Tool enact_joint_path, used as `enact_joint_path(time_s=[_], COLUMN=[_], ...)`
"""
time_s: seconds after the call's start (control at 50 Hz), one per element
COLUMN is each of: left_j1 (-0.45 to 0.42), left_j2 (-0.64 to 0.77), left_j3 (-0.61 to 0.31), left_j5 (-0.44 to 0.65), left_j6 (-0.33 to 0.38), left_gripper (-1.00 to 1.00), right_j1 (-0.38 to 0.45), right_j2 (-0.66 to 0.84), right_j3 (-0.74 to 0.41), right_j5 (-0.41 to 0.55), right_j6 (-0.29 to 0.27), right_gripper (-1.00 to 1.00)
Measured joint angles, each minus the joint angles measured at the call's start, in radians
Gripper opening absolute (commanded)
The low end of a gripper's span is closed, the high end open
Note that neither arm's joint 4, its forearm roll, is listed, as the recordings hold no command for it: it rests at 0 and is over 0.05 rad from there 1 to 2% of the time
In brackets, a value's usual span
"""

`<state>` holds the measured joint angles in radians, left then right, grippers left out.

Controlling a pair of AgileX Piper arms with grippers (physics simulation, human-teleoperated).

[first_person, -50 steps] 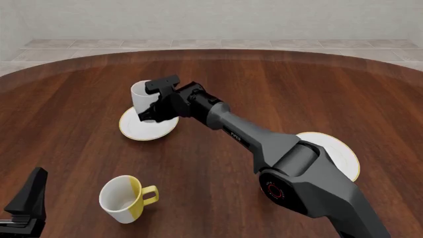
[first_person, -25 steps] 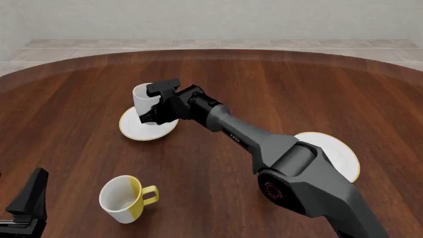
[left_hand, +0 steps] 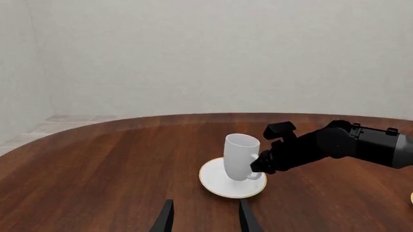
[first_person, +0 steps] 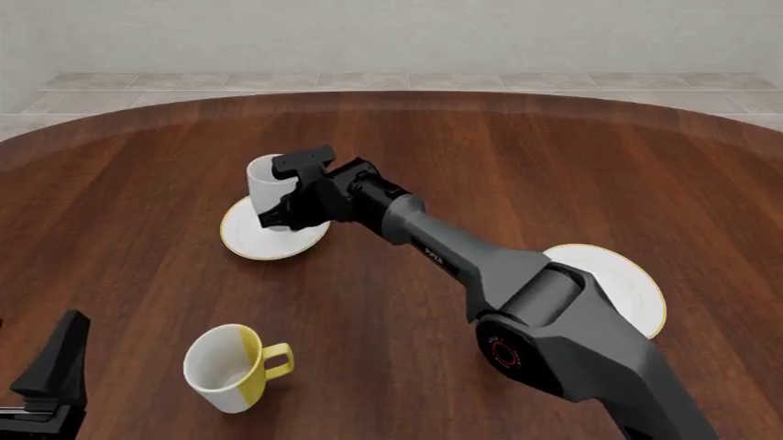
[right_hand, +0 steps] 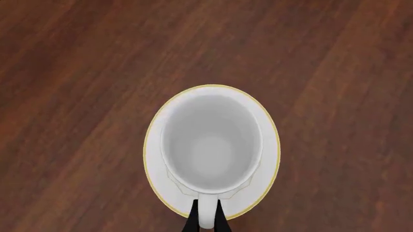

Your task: Put the white mug on the left plate.

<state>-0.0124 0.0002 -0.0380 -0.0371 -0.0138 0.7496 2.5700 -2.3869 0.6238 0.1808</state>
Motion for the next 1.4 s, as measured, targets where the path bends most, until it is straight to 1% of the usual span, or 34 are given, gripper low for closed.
enact_joint_path(time_s=[0.54,0.92,1.4], left_j1=[0.0,0.0,0.0], left_j2=[0.0,0.0,0.0], left_j3=[0.0,0.001,0.004], left_j5=[0.002,0.001,0.001], left_j6=[0.0,0.0,0.001], left_gripper=[1.0,1.0,1.0], right_j1=[0.0,-0.01,-0.014], right_j2=[0.017,0.04,0.052], right_j3=[0.001,-0.029,-0.042], right_j5=[-0.001,0.012,0.014], right_j6=[-0.012,-0.025,-0.024], right_gripper=[-1.0,-1.0,-1.0])
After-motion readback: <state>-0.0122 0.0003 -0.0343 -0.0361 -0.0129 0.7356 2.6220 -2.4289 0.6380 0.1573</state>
